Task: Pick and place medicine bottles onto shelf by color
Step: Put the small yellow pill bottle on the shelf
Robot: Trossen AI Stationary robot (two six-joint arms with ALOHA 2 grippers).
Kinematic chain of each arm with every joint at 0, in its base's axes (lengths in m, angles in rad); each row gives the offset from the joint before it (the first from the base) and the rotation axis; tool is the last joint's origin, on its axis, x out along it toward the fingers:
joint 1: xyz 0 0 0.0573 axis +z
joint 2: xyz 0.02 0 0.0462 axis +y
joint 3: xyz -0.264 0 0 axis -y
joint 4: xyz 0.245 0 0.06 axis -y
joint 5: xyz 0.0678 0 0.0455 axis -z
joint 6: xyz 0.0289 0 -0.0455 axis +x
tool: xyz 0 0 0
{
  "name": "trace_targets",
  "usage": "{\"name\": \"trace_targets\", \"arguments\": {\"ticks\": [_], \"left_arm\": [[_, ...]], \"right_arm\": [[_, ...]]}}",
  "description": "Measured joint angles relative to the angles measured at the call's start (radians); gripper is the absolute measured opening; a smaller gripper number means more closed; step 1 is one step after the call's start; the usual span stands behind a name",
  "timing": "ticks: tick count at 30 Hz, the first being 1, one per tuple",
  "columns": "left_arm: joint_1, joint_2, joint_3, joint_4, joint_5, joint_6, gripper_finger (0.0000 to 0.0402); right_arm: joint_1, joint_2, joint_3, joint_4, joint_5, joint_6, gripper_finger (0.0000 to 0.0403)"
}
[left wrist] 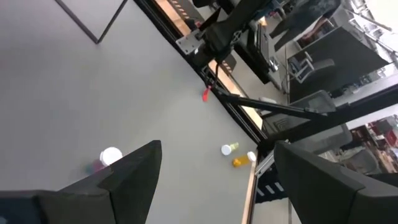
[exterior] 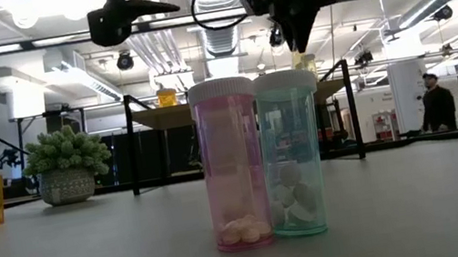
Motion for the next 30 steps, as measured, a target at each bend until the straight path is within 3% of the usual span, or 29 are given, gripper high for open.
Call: {"name": "trace_targets", "arguments": {"ticks": [4, 10, 17, 26, 30], "left_arm": [[0.011, -0.005, 0.0, -0.006, -0.001, 0.011, 0.0295], [0.069, -0.019, 0.0, -0.006, 0.014, 0.039, 0.0295], [0.179, -0.033, 0.0, -0.006, 0.133, 0.088, 0.0295], [0.275, -0.039, 0.0, -0.008, 0.273, 0.164, 0.0295], [0.304, -0.04, 0.0, -0.008, 0.319, 0.167, 0.0295]], "right_arm": [[0.001, 0.002, 0.001, 0.012, 0.001, -0.097, 0.0107], [-0.002, 0.012, 0.014, 0.02, -0.001, -0.102, 0.0107], [-0.002, 0.056, 0.019, 0.017, -0.003, -0.068, 0.0107], [-0.022, 0.121, 0.112, -0.001, -0.025, 0.112, 0.0107], [-0.042, 0.157, 0.173, 0.001, -0.133, 0.283, 0.0107]]}}
